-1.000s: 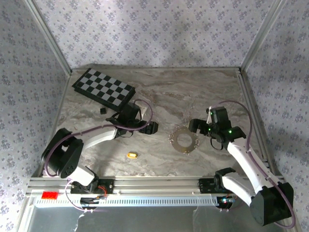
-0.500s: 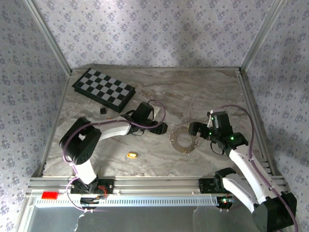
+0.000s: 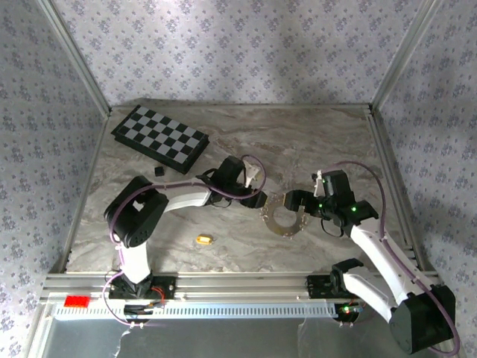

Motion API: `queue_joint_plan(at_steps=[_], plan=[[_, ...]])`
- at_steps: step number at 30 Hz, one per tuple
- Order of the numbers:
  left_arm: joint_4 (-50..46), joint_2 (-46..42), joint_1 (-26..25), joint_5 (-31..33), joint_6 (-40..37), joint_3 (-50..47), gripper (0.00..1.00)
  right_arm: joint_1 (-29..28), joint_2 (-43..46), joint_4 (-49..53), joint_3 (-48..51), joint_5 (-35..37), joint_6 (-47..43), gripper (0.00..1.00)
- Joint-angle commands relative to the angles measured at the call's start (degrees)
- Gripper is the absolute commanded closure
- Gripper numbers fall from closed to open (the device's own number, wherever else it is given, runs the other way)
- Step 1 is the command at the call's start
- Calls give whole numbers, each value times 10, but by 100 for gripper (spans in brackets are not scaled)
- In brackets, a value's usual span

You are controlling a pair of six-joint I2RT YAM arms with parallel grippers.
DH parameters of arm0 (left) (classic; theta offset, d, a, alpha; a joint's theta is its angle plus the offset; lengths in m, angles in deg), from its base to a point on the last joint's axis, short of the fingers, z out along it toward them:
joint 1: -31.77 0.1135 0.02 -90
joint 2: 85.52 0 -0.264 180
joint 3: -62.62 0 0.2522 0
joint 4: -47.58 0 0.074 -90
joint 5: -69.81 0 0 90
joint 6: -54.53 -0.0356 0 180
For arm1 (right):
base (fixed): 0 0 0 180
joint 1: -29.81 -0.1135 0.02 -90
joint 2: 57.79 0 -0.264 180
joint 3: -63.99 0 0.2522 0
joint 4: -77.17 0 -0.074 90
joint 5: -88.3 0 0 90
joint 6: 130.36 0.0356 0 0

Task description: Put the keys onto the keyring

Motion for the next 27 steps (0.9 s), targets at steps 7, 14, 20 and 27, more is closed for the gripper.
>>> queue_joint_plan(at_steps=[7, 14, 20, 27], plan=[[-54, 71, 19, -71, -59, 100, 49, -4, 19, 1, 15, -18, -11, 0], [-106, 108, 19, -88, -91, 150, 58, -3, -5, -8, 6, -9, -28, 0], [-139, 127, 20, -99, -116, 177, 64, -3, -2, -8, 6, -11, -32, 0], [-175, 147, 19, -114, -141, 196, 67, -1, 6, 4, -1, -12, -43, 1]])
